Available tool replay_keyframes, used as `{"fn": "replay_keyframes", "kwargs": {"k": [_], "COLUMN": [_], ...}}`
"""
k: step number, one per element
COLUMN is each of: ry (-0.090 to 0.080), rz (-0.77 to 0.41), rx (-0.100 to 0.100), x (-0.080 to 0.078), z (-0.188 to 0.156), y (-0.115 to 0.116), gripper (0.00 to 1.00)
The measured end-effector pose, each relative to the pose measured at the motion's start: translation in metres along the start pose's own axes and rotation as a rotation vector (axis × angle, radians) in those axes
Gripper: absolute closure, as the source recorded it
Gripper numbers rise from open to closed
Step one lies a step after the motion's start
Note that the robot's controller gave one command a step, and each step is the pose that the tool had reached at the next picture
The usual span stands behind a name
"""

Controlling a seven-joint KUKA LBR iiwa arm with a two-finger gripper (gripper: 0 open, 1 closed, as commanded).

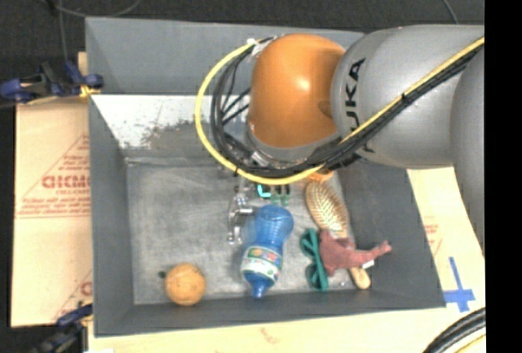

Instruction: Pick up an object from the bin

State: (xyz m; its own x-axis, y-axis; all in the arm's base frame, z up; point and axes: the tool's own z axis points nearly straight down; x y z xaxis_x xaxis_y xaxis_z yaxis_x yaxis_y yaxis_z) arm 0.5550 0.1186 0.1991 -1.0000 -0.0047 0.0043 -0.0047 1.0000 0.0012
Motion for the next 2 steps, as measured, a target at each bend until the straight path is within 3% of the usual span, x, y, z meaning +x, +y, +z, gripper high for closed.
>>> {"fn": "replay_keyframes", "kwargs": {"k": [1,2], "ry": [-0.008,-0.009], "rz": [0.003,-0.072], "rx": [-0.001,0.0], "x": [-0.002,0.003], "z": [-0.004,0.015], "y": [0.0,-0.038], "gripper": [0.0,0.0]}}
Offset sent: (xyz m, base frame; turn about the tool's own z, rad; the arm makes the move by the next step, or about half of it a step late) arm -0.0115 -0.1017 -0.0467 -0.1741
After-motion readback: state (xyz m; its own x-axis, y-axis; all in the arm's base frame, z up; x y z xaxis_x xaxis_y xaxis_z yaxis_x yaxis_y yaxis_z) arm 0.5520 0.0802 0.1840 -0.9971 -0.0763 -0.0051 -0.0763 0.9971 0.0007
